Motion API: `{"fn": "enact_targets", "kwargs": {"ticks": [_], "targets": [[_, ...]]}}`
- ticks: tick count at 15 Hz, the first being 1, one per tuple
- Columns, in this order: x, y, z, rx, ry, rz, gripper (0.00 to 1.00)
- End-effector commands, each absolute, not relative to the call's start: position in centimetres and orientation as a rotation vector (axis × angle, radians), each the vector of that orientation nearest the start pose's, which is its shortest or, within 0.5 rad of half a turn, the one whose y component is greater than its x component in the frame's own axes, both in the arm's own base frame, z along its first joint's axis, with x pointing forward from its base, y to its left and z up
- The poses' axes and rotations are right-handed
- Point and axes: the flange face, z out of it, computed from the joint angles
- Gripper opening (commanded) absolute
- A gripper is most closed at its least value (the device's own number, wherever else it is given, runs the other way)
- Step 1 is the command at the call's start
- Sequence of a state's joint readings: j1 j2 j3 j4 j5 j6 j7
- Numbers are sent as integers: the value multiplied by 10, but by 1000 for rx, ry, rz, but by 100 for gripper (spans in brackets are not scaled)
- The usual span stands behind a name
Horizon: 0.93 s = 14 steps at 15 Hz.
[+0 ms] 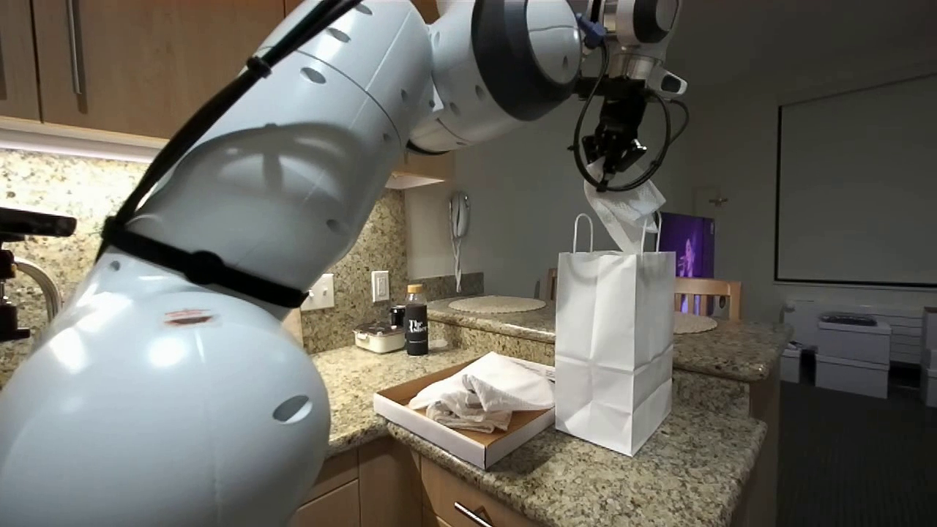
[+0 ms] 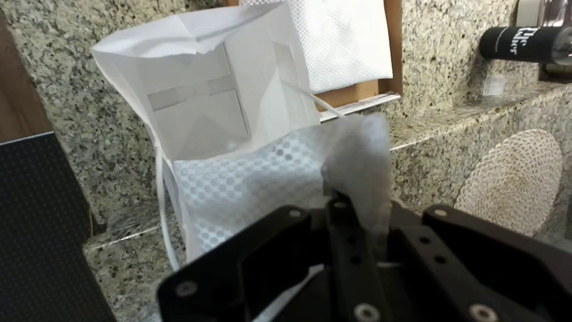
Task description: Put one towel in the bag
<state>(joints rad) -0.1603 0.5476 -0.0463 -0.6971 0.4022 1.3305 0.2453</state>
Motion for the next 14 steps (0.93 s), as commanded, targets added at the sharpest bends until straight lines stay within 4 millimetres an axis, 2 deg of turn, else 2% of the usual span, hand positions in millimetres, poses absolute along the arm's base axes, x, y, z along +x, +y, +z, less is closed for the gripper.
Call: {"fn": "enact_targets", "kwargs": {"ticks": [1, 3, 5, 7, 11, 12, 13, 14], "targets": [[671, -69, 648, -2735, 390, -5, 1], [677, -70, 632, -2725, 400, 39, 1], [681, -81, 618, -2699, 435, 79, 1], [681, -97, 614, -2671, 468, 90, 1], [679, -111, 607, -2660, 497, 117, 3], [678, -112, 609, -2667, 502, 113, 30], [677, -111, 611, -2673, 500, 114, 31], [675, -109, 615, -2685, 500, 106, 37]]}}
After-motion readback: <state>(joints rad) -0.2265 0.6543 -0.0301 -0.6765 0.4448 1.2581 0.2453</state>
